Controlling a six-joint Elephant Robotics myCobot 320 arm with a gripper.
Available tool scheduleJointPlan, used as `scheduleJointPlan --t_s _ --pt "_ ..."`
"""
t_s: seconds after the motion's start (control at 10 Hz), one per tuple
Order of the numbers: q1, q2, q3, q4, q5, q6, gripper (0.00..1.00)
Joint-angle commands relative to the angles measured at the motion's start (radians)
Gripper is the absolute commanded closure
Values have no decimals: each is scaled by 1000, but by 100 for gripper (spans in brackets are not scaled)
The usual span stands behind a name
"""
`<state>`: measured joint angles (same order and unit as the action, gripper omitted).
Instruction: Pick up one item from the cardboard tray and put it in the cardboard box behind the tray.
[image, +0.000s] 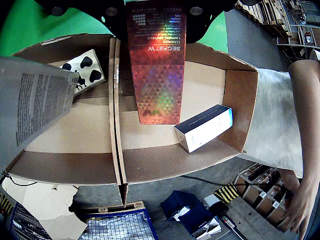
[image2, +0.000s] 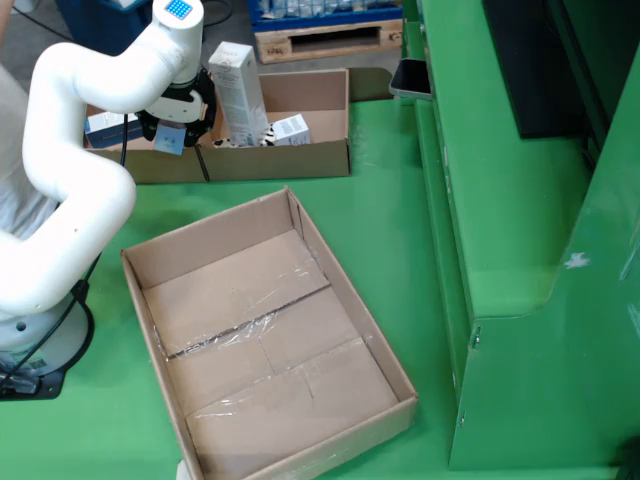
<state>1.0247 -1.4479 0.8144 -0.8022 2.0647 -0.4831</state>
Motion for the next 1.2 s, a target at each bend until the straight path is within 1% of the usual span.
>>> scheduleJointPlan --t_s 0.0,1.0,1.1 --pt "-7 36 14 7 -4 -6 100" --pt "-7 36 14 7 -4 -6 0" --pt "-7 36 14 7 -4 -6 0"
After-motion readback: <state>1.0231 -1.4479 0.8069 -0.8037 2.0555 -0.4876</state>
